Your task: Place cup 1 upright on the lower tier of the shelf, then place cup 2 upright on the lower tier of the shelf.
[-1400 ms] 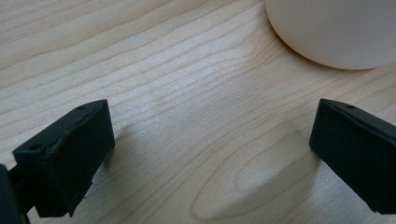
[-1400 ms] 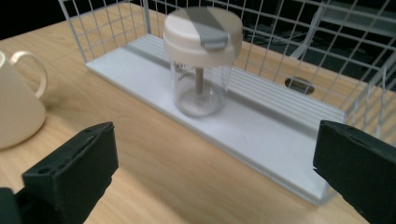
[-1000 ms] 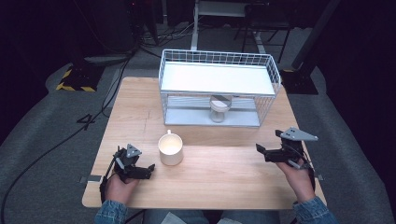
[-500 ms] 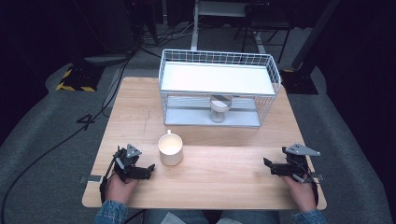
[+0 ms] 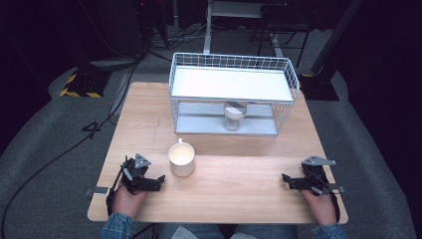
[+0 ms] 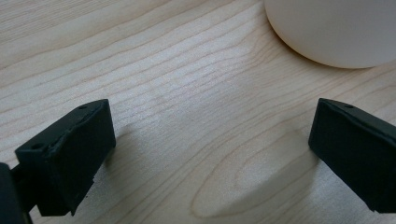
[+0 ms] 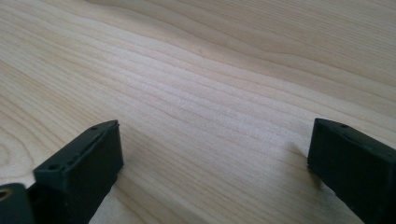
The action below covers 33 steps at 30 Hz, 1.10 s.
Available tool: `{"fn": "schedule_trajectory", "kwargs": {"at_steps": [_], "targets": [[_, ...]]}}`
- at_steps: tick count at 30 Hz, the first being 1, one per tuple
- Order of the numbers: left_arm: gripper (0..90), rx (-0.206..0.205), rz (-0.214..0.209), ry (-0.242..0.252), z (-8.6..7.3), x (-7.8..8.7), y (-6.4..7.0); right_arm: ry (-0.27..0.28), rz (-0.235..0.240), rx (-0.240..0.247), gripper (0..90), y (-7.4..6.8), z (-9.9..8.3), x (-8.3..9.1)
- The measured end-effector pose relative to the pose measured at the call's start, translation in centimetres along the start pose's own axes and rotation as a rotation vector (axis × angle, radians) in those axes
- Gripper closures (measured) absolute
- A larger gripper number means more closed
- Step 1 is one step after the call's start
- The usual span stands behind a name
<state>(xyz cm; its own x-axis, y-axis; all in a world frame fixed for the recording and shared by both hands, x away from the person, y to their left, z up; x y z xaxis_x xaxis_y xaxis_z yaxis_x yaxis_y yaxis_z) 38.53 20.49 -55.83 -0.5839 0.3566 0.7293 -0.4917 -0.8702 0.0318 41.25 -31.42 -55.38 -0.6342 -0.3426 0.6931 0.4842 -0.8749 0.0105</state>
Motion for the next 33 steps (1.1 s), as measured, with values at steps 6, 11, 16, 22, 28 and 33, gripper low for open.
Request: {"fn": "schedule_trajectory", "kwargs": {"at_steps": [6,11,16,22,28,33], "targets": [[0.6,0.007,-0.017,0.000,0.0,0.1,-0.1,0.007,0.003,-0.002,2.3,0.1,-0.1,0.0],[0.0,-0.013,-0.004,-0.009,-0.1,0.1,0.1,0.005,-0.002,-0.007,1.6,0.1,-0.1,0.0],[0.1,-0.017,-0.009,-0.007,-0.2,0.1,0.1,0.005,-0.012,-0.015,1.5,0.0,-0.1,0.0],[0.0,-0.005,-0.005,-0.004,-0.2,0.1,0.2,0.005,-0.013,-0.015,1.5,0.0,-0.1,0.0],[0.0,-0.015,0.007,0.002,-0.1,0.8,0.2,0.005,-0.013,-0.015,1.5,0.0,-0.1,0.0],[0.0,0.012,-0.027,0.072,0.7,2.0,1.1,0.005,-0.013,-0.016,1.5,0.0,-0.1,0.0]]}}
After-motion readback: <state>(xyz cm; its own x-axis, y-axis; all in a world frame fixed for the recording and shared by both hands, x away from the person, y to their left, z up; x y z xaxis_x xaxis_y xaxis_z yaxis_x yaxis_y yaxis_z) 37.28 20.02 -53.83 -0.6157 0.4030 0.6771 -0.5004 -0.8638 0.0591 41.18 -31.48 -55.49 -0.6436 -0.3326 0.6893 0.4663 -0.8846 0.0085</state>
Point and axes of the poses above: each handheld gripper's, and its own axes: x roughly backward along the jaws, z roughly out of its top, y roughly to its right, the point moved 7 cm from there along -x, roughly forward along the jaws, and after that the axes turned 1 degree about y, right-handed, at the moved point
